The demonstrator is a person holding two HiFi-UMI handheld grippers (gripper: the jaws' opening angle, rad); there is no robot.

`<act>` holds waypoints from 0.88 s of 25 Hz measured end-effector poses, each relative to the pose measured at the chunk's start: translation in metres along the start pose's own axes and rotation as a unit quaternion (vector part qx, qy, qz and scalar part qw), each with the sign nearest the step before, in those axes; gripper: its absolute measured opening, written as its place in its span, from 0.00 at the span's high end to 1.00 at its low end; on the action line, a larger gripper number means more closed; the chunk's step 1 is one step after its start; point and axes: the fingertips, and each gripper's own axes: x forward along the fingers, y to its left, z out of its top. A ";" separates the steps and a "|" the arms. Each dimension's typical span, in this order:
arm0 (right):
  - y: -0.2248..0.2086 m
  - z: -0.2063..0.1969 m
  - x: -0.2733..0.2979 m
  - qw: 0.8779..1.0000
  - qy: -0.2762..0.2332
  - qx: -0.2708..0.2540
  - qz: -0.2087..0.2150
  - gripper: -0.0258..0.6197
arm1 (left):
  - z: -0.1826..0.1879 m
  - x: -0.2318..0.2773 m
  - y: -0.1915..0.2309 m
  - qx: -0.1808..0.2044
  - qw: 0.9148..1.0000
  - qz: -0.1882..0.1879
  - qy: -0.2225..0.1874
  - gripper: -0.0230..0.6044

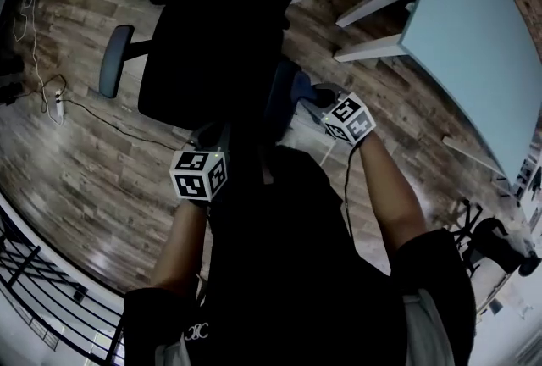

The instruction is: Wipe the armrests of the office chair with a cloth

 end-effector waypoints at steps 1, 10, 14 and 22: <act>0.001 0.013 -0.001 1.000 0.001 -0.014 0.006 0.83 | 0.004 -0.001 0.003 -0.003 1.000 0.000 -0.007 0.95; 0.033 0.101 0.043 0.969 0.102 -0.186 0.124 0.83 | 0.031 -0.011 0.033 -0.057 0.997 -0.019 -0.048 0.95; 0.041 0.093 0.069 0.896 0.256 -0.293 0.214 0.84 | 0.033 -0.020 0.051 -0.074 0.996 -0.012 -0.044 0.95; 0.055 0.065 0.128 0.764 0.442 -0.317 0.346 0.84 | 0.001 -0.040 0.108 -0.121 0.991 0.025 -0.046 0.95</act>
